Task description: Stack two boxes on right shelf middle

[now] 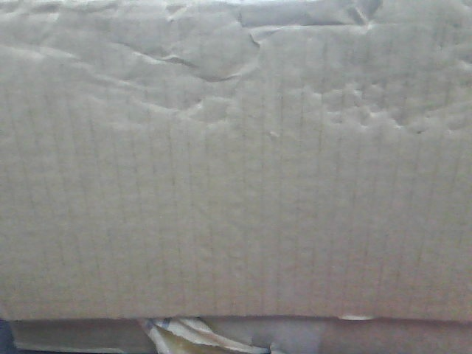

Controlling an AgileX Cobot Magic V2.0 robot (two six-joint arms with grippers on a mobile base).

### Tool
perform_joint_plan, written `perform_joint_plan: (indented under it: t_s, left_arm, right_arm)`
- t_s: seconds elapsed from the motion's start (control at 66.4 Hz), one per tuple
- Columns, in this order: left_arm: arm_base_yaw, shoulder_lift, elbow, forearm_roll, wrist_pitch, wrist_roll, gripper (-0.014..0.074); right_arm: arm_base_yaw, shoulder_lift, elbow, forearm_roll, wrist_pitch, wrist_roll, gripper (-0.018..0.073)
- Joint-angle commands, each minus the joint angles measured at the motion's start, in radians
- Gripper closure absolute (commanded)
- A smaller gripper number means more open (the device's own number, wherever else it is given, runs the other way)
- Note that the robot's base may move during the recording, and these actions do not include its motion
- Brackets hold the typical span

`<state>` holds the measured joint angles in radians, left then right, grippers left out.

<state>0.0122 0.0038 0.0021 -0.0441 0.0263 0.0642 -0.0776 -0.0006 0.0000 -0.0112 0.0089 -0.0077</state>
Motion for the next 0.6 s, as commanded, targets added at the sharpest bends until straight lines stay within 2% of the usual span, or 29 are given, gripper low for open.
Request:
perform_joint_plan:
  t_s: [0.0, 0.588]
  left_arm:
    - [-0.006, -0.004, -0.002, 0.0, -0.014, 0.003, 0.0708]
    - [-0.006, -0.004, -0.002, 0.0, -0.02, 0.003, 0.0708]
  right_arm:
    - [-0.003, 0.001, 0.0, 0.002, -0.016, -0.004, 0.0721]
    - [-0.003, 0.001, 0.0, 0.002, -0.016, -0.004, 0.0721]
